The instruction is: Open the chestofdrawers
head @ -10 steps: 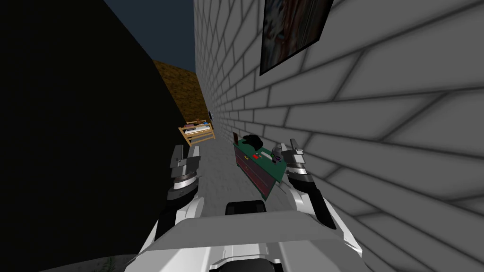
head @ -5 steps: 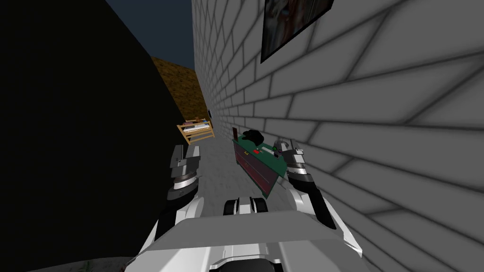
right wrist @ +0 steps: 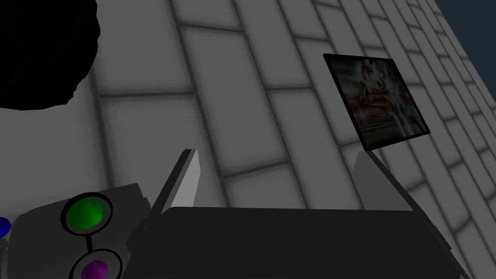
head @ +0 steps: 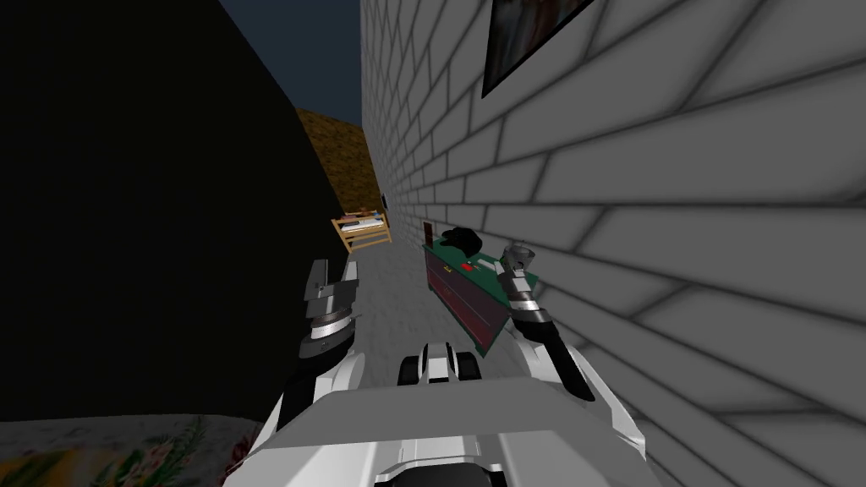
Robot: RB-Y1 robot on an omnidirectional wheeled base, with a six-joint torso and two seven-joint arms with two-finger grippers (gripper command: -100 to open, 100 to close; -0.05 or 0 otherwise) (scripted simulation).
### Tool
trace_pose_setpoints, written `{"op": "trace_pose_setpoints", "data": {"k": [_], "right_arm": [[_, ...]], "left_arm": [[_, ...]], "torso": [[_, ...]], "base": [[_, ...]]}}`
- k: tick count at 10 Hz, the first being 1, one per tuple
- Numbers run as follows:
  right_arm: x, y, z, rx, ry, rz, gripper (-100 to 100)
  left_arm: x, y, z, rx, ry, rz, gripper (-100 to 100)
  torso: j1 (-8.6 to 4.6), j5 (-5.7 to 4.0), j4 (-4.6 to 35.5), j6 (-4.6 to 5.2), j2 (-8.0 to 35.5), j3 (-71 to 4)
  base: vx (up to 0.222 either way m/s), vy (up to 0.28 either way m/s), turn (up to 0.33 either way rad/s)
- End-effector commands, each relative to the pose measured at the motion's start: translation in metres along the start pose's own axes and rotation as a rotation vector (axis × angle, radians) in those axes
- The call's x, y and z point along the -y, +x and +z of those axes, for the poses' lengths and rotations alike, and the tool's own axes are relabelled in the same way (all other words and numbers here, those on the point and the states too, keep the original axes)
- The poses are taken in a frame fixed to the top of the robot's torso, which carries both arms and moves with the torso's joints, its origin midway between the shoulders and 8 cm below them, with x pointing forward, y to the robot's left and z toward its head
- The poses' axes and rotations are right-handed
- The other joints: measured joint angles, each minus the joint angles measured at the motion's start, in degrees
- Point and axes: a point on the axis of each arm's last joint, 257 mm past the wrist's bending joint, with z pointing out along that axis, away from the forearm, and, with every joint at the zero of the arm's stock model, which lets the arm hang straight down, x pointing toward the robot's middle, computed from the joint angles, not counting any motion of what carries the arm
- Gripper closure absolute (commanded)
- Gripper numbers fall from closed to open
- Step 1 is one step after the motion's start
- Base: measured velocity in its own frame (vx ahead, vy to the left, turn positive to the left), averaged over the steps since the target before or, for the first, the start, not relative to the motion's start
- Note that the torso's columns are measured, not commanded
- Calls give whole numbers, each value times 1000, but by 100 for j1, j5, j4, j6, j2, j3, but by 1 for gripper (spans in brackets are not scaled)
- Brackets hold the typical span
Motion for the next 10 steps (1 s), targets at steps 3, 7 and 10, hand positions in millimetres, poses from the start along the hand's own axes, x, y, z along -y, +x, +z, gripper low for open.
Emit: {"op": "trace_pose_setpoints", "data": {"k": [3,7,10], "right_arm": [[58,31,-16,-148,139,-148,-100],[119,48,-44,-294,276,-318,-100],[162,52,-70,-398,373,-450,-100]], "left_arm": [[0,0,0,0,0,0,0],[0,0,0,0,0,0,0],[0,0,0,0,0,0,0]], "torso": [[0,0,1,0,-3,-4],[-2,0,1,3,-3,-4],[-3,0,1,6,-3,-4]], "base": [[-26,53,204],[-20,42,220],[-16,49,214]]}}
